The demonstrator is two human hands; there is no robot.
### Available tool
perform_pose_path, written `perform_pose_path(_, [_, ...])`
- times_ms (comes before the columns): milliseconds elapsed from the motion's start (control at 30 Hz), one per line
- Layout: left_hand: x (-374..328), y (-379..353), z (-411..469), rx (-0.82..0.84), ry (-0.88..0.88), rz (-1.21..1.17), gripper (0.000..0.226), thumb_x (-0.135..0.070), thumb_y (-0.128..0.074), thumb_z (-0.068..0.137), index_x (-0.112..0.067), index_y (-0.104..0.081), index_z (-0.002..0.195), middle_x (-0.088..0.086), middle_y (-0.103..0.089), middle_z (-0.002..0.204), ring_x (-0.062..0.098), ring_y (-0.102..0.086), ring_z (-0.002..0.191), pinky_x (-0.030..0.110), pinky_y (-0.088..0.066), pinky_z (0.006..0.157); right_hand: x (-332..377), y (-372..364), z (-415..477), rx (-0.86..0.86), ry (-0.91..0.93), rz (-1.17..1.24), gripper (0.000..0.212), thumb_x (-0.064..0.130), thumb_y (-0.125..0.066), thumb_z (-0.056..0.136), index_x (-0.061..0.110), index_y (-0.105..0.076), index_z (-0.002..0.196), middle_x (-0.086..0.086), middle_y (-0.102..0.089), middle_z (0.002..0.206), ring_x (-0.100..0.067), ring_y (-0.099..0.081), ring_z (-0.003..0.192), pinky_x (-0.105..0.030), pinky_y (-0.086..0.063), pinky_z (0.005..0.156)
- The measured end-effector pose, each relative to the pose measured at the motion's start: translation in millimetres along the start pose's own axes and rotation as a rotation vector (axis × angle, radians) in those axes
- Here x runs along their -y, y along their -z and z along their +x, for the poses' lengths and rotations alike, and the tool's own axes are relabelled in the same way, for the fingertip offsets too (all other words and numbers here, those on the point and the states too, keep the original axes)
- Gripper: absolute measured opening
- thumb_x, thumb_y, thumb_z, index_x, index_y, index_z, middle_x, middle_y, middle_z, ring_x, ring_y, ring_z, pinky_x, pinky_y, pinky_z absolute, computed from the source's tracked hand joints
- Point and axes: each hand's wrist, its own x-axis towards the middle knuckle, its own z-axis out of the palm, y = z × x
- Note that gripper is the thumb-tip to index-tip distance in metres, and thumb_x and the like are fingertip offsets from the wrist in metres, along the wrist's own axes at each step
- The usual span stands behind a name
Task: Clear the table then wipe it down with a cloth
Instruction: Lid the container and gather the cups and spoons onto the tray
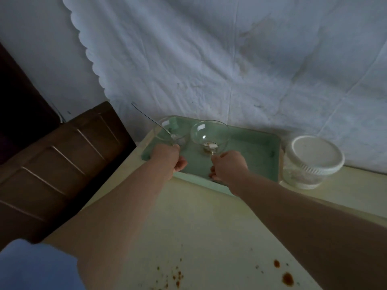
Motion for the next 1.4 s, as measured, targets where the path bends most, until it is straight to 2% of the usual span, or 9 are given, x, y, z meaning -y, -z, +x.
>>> perform_pose_path(100, [0.2,1.1,-22.6,-0.016,-0.114,0.142,0.007,-0.011,-0.052,0.093,-0.005,-0.053,0.095,0.01,-0.051,0.077,0.015,-0.046,0.047,0.012,-0.037,0.027,8.0,10.0,-24.9,-0.106,0.054,-0.026,0.016,0.019,-0.056,0.086,0.005,-0.064,0.084,-0.019,-0.069,0.098,-0.034,-0.068,0.092,-0.044,-0.057,0.082])
perform_pose_path(200, [6.6,2.0,-67.9,0.06,-0.247,0.18,0.011,-0.006,-0.049,0.092,-0.008,-0.051,0.081,0.007,-0.051,0.069,0.013,-0.044,0.047,0.012,-0.036,0.03,12.5,31.6,-67.3,-0.1,0.114,-0.001,0.019,0.02,-0.058,0.086,0.015,-0.057,0.067,-0.013,-0.065,0.082,-0.028,-0.063,0.076,-0.039,-0.054,0.072])
perform_pose_path(300, [23.8,0.9,-129.6,0.187,-0.312,0.29,0.014,-0.008,-0.05,0.092,-0.014,-0.052,0.08,0.005,-0.055,0.073,0.013,-0.049,0.048,0.016,-0.042,0.038,0.9,65.2,-115.4,-0.092,0.13,-0.033,0.017,0.017,-0.057,0.085,0.004,-0.065,0.078,-0.009,-0.06,0.073,-0.022,-0.054,0.068,-0.033,-0.046,0.063])
perform_pose_path(467, [58.1,-17.8,-233.5,0.447,-0.295,0.456,0.011,-0.014,-0.05,0.093,-0.007,-0.058,0.097,0.005,-0.061,0.081,0.015,-0.056,0.055,0.017,-0.046,0.045,-36.1,145.1,-206.9,-0.104,0.05,-0.07,0.014,0.015,-0.056,0.087,0.008,-0.067,0.09,-0.007,-0.067,0.084,-0.021,-0.059,0.077,-0.039,-0.054,0.076])
perform_pose_path(633, [110.9,-74.5,-348.6,0.75,-0.238,0.588,0.016,-0.013,-0.052,0.093,-0.003,-0.062,0.098,0.004,-0.062,0.078,0.017,-0.058,0.06,0.019,-0.048,0.051,-88.9,241.6,-295.8,-0.201,-0.044,-0.121,0.01,0.014,-0.057,0.087,0.018,-0.065,0.087,-0.001,-0.066,0.085,-0.017,-0.061,0.078,-0.032,-0.053,0.073])
perform_pose_path(867, [192.5,-170.2,-482.0,1.023,-0.163,0.627,0.011,-0.01,-0.05,0.093,-0.006,-0.059,0.096,0.007,-0.059,0.084,0.018,-0.058,0.062,0.023,-0.049,0.055,-178.9,378.0,-400.1,-0.463,-0.239,-0.117,0.013,0.006,-0.057,0.086,0.011,-0.067,0.091,-0.008,-0.065,0.083,-0.022,-0.06,0.076,-0.034,-0.053,0.071])
perform_pose_path(1100, [250.9,-230.3,-548.5,0.885,-0.084,0.641,0.024,-0.004,-0.038,0.093,-0.014,-0.054,0.078,0.011,-0.05,0.088,0.023,-0.05,0.075,0.034,-0.047,0.074,-259.3,455.0,-443.3,-0.663,-0.421,-0.123,0.005,0.003,-0.059,0.079,0.003,-0.063,0.082,-0.014,-0.06,0.078,-0.025,-0.055,0.072,-0.028,-0.043,0.056])
perform_pose_path(1267, [262.2,-243.3,-560.8,0.834,0.001,0.555,0.031,-0.007,-0.039,0.095,-0.024,-0.048,0.07,-0.007,-0.049,0.08,0.022,-0.05,0.095,0.036,-0.046,0.087,-279.9,465.9,-429.8,-0.335,-0.523,-0.005,0.008,0.011,-0.053,0.089,0.004,-0.055,0.088,-0.008,-0.058,0.064,-0.014,-0.051,0.049,-0.017,-0.034,0.041])
perform_pose_path(1400, [264.3,-245.3,-555.4,0.826,0.027,0.501,0.024,-0.009,-0.041,0.095,-0.022,-0.057,0.082,-0.003,-0.054,0.082,0.015,-0.05,0.078,0.035,-0.045,0.085,-283.5,470.1,-419.0,-0.21,-0.607,0.145,0.014,0.016,-0.045,0.096,0.006,-0.05,0.088,-0.01,-0.06,0.068,-0.016,-0.056,0.054,-0.021,-0.034,0.046])
